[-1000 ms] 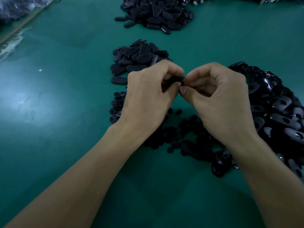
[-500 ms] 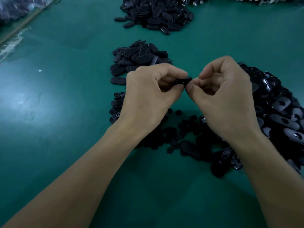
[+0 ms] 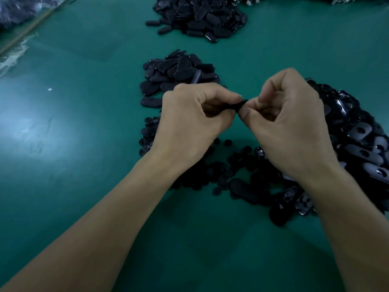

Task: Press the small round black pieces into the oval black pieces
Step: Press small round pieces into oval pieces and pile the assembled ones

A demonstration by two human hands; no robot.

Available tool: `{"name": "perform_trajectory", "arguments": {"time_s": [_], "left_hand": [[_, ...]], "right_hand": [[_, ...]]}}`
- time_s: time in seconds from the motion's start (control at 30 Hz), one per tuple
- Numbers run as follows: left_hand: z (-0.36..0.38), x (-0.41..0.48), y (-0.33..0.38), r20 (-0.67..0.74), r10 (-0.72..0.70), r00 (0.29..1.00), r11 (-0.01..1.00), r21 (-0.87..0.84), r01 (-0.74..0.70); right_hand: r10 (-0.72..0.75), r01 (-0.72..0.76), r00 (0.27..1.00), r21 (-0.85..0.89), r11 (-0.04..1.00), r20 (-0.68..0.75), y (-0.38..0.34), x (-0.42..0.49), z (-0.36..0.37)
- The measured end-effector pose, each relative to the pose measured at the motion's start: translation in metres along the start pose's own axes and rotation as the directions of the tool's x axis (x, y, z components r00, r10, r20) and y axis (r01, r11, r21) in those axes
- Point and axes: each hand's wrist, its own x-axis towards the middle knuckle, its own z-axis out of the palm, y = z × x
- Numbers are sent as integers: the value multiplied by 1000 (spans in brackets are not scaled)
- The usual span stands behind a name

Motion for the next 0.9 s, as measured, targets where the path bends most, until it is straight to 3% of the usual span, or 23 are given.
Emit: {"name": "perform_trajectory", "arguments": {"time_s": [0.17, 0.33, 0.5, 0.63, 0.9], "left_hand": [[1, 0, -1, 2, 18, 1000, 997, 81, -18], [3, 0, -2, -22, 62, 998, 987, 149, -58], [0, 3, -1, 21, -58, 998, 998, 20, 58], [-1, 3, 0, 28, -55, 998, 998, -14, 56], [5, 0, 0, -10, -2, 1000, 999, 40, 3]], "right_hand": [[-110, 102, 993, -180, 978, -33, -5, -5, 4], [-131, 120, 991, -246, 962, -27, -7, -6, 10], [-46, 40, 995, -75, 996, -84, -2, -3, 9], [26, -22, 995, 48, 999, -92, 1, 0, 8], [51, -55, 977, -13, 998, -207, 0, -4, 13]]}}
